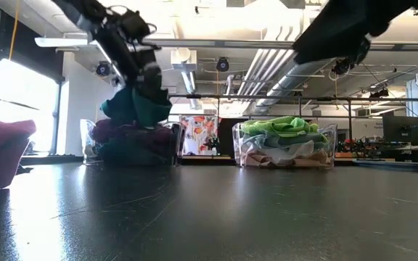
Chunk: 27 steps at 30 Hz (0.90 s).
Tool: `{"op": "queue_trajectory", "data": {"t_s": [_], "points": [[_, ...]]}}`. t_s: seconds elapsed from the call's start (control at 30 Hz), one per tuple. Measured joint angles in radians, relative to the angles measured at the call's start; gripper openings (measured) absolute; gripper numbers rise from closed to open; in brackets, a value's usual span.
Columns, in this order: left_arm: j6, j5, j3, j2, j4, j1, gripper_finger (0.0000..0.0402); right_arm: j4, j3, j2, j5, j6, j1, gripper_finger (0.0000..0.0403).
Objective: Sort towels by color in basket
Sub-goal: Put the green kitchen towel into the left transparent bin
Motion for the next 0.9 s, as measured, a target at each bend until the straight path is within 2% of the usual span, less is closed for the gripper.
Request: {"op": "queue_trajectory", "data": {"t_s": [0.17, 0.43, 0.53, 0.73, 0.9], "points": [[0.003, 0.027, 0.097, -0.08, -0.184, -0.013, 0.0227, 0.044, 0.0, 0.055, -0.022, -0.004, -0.058, 0.0138], [0.028, 0.011, 0.114, -0.153, -0.205, 0.001, 0.0223, 0.045, 0.0, 0.088, -0.048, -0.004, -0.092, 0.0138], [0.018, 0.003, 0.084, -0.125, -0.1, 0.024, 0.0203, 0.044, 0.0, 0.088, -0.048, -0.004, -0.092, 0.0138], [-0.012, 0.067, -0.023, 0.011, 0.088, 0.077, 0.0142, 0.035, 0.0, 0.096, -0.055, 0.01, -0.09, 0.0138], [-0.019, 0.12, -0.062, 0.157, 0.126, 0.09, 0.0103, 0.037, 0.0, 0.127, -0.068, 0.002, -0.099, 0.0138]]}}
